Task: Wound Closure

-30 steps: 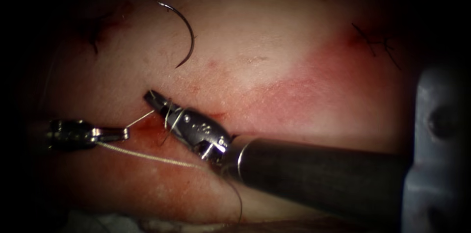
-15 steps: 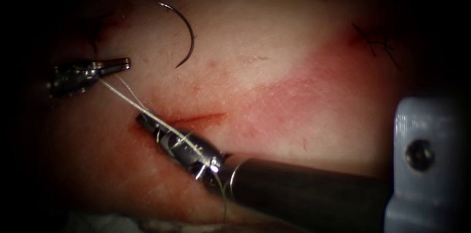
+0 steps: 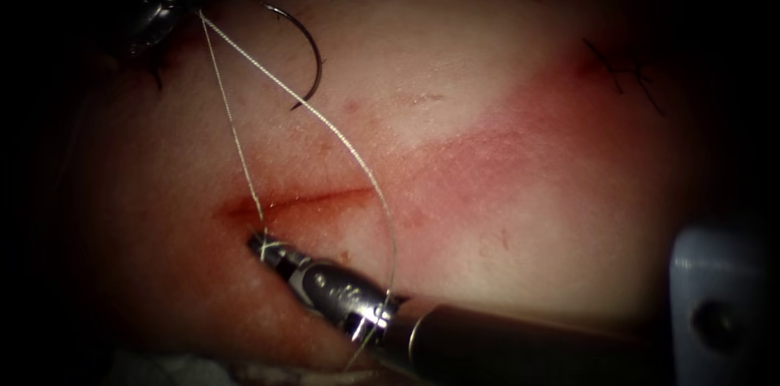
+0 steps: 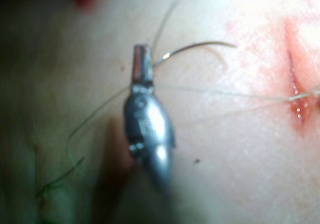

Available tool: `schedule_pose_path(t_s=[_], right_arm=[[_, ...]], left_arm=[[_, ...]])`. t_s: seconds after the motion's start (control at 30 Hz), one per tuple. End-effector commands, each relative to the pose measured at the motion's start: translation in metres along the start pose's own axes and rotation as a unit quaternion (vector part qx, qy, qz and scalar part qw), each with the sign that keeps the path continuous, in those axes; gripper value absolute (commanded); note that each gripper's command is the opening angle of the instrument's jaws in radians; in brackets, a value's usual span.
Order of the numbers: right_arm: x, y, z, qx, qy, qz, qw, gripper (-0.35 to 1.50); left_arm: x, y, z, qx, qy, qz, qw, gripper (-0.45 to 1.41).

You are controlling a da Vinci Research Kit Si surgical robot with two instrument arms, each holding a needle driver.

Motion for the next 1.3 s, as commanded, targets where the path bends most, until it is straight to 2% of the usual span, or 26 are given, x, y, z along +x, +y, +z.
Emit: schedule_pose_path(t_s=[0.03, 0.3, 0.5, 0.67, 0.7, 0.8, 0.97, 1.03, 1.3], right_arm=[[-0.0012, -0.0014, -0.0004, 0.005, -0.007, 0.002, 1.000, -0.35], [-0.0044, -0.0051, -0.0024, 0.033, -0.037, -0.018, 0.999, -0.35], [-0.0043, -0.0059, -0.0028, 0.047, -0.041, -0.019, 0.998, -0.35], [-0.0041, -0.0085, -0.0035, 0.079, -0.045, -0.022, 0.996, -0.35], [-0.0041, -0.0099, -0.0037, 0.099, -0.047, -0.025, 0.994, -0.35], [-0.0041, -0.0115, -0.0040, 0.122, -0.048, -0.027, 0.991, -0.35], [-0.0039, -0.0131, -0.0043, 0.143, -0.050, -0.031, 0.988, -0.35], [-0.0047, -0.0141, -0.0046, 0.149, -0.056, -0.034, 0.987, -0.35], [-0.0052, -0.0164, -0.0071, 0.170, -0.068, -0.037, 0.982, -0.35]], left_arm=[[-0.0006, -0.0002, 0.0005, 0.001, 0.000, 0.001, 1.000, -0.45], [0.0014, -0.0036, 0.0006, 0.009, -0.004, 0.010, 1.000, -0.45], [0.0029, -0.0062, 0.0008, 0.015, -0.007, 0.019, 1.000, -0.45], [0.0038, -0.0078, 0.0010, 0.019, -0.010, 0.024, 0.999, -0.45], [0.0041, -0.0083, 0.0012, 0.021, -0.011, 0.025, 0.999, -0.45], [0.0044, -0.0088, 0.0015, 0.024, -0.012, 0.029, 0.999, -0.45], [0.0049, -0.0097, 0.0018, 0.029, -0.015, 0.033, 0.999, -0.45], [0.0052, -0.0104, 0.0020, 0.030, -0.016, 0.036, 0.999, -0.45], [0.0056, -0.0119, 0.0028, 0.037, -0.019, 0.044, 0.998, -0.45]])
